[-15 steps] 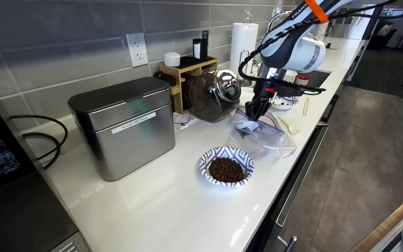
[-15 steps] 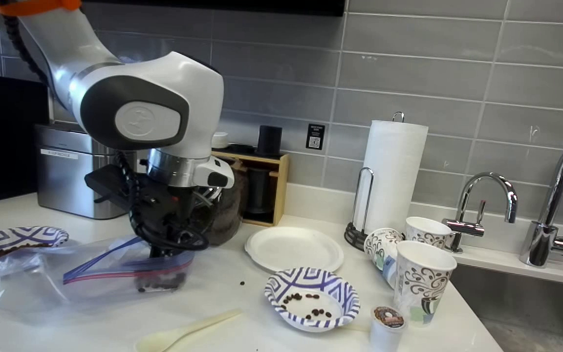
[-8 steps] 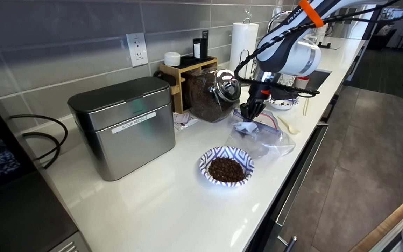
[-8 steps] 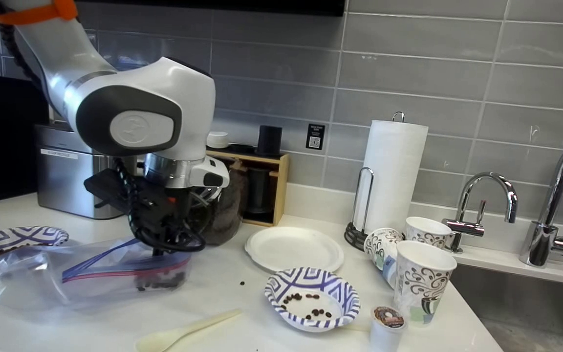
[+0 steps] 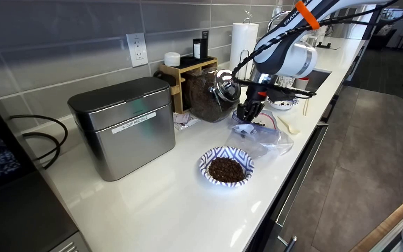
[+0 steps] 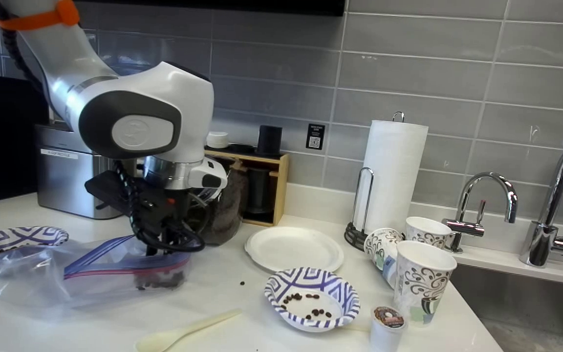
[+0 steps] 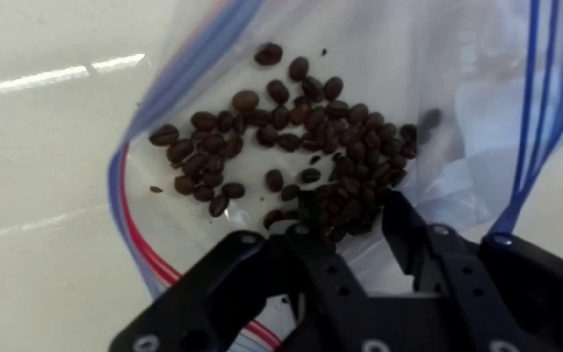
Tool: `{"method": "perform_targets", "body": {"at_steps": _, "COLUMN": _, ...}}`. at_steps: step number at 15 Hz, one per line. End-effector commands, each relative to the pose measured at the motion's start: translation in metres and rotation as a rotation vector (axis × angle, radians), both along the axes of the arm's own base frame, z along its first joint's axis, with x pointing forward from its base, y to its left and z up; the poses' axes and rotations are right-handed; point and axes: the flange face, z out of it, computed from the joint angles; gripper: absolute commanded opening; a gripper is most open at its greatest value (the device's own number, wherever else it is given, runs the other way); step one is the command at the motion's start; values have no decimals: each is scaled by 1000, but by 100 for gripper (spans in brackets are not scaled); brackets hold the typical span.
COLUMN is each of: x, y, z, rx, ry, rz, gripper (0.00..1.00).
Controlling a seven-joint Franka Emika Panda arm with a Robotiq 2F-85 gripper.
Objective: Remove the white spoon from the bowl and place it on the countertop, get some of the contents from the clear plastic and place them on the white spoon.
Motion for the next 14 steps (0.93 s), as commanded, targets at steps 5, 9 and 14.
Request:
{"method": "perform_targets", "body": {"at_steps": 5, "x": 2, "y": 6, "z": -10, "rx": -22, "ry": -3, "rz": 28, "gripper": 27}}
{"method": "perform_targets", "body": {"at_steps": 9, "x": 1, "y": 9, "z": -13, "rx": -43, "ry": 4, "rz": 41, "gripper": 61}}
{"method": "perform_targets", "body": {"at_steps": 14, "x": -1, "y": 13, "z": -16, "rx": -56, "ry": 7, "rz": 59, "gripper": 72}}
